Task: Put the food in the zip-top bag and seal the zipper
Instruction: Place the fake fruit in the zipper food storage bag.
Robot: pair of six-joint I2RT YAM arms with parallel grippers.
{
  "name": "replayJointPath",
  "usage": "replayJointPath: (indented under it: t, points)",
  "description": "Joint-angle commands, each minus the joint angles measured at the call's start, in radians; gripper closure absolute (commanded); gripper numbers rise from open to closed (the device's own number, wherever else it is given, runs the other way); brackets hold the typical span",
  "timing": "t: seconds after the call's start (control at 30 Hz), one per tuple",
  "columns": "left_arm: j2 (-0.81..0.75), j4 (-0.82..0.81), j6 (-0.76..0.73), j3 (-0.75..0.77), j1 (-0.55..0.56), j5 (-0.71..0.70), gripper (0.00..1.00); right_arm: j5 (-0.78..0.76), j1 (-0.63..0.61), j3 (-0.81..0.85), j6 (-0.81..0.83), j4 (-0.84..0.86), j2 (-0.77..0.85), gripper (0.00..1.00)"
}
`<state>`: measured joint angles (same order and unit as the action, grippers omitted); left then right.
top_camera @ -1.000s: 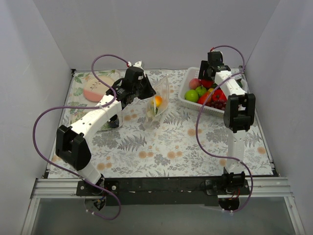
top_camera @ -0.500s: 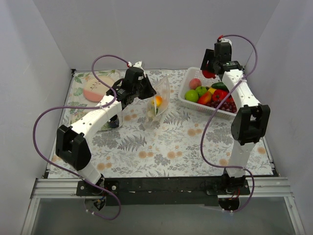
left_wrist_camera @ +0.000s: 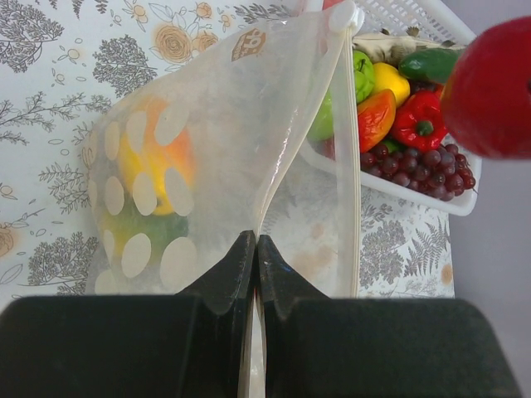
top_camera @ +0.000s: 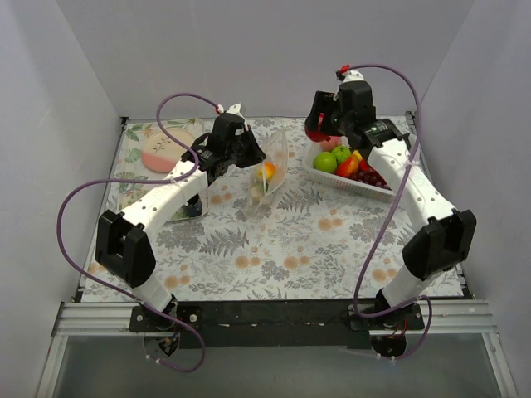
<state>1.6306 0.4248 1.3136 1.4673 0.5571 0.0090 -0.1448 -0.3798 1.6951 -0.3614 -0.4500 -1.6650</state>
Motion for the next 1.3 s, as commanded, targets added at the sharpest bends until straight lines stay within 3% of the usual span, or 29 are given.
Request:
replayJointPath:
  t: [0.0, 0.47, 0.83, 1.03, 1.27]
  points:
    - [-0.020, -0.015, 0.001, 0.028, -0.010, 0.003, 1.00, 0.051, -0.070, -0.069, -0.062, 0.091, 0.111, 0.75]
    - [-0.041, 0.000, 0.003, 0.060, -0.013, 0.003, 1.00, 0.070, -0.261, -0.132, -0.120, 0.149, 0.094, 0.71]
    - [-0.063, 0.005, -0.001, 0.054, -0.022, 0.003, 1.00, 0.079, -0.261, -0.157, -0.106, 0.154, 0.074, 0.25]
    - [-0.067, -0.001, -0.001, 0.045, -0.025, 0.003, 1.00, 0.083, -0.261, -0.123, -0.091, 0.137, 0.060, 0.14]
    - [-0.069, -0.004, 0.003, 0.036, -0.029, 0.005, 1.00, 0.094, -0.261, -0.111, -0.080, 0.132, 0.057, 0.08]
